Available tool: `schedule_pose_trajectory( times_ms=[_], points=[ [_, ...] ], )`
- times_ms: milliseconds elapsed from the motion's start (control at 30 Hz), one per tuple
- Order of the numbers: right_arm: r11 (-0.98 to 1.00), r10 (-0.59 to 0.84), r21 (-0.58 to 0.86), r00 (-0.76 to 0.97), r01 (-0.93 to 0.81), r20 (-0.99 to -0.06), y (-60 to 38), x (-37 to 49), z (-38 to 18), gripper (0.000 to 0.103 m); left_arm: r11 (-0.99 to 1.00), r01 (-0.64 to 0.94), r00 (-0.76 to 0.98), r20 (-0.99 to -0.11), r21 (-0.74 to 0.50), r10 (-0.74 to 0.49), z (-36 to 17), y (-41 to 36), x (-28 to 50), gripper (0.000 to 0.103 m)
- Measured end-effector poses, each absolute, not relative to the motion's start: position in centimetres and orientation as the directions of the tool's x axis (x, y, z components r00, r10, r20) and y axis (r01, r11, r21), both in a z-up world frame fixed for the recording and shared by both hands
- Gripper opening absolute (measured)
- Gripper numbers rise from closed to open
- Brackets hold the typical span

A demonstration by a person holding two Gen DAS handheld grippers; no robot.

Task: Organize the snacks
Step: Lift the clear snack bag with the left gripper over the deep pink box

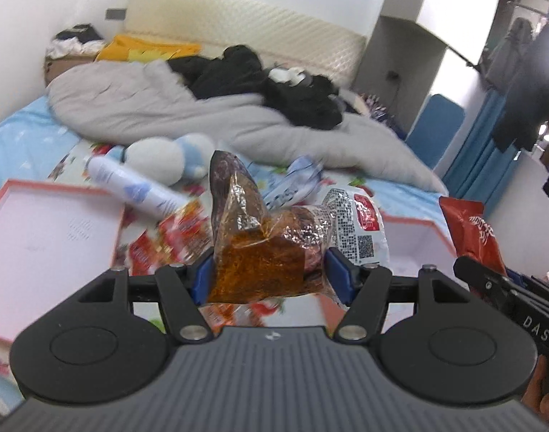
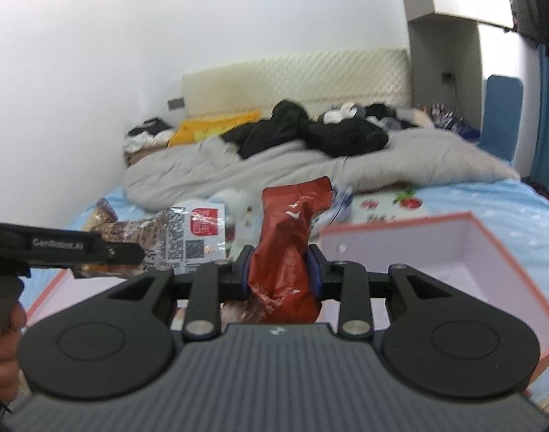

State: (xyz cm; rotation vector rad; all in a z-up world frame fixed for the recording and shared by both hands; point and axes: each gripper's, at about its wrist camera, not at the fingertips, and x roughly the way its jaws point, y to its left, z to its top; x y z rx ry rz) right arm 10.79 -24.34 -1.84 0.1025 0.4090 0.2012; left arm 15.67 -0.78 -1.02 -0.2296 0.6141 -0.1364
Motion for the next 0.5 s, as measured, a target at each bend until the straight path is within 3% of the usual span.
schedule_pose_trajectory(
  times_ms=[267, 500],
  points=[
    [0.987, 0.142, 0.121, 0.935, -0.107, -0.325, -28.1, 11.0, 0.3, 0.034, 0.951, 0.158, 0.819, -0.503, -0.264, -0.276, 1.5, -5.9, 17.4, 0.069],
    [0.99, 0.086, 0.133, 0.924, -0.038, -0.373, -31.7, 12.7, -1.9, 0.034, 0.945, 0.21, 0.774, -0.548, -0.251, -0.318, 0.5, -10.9, 20.6, 0.068]
  ],
)
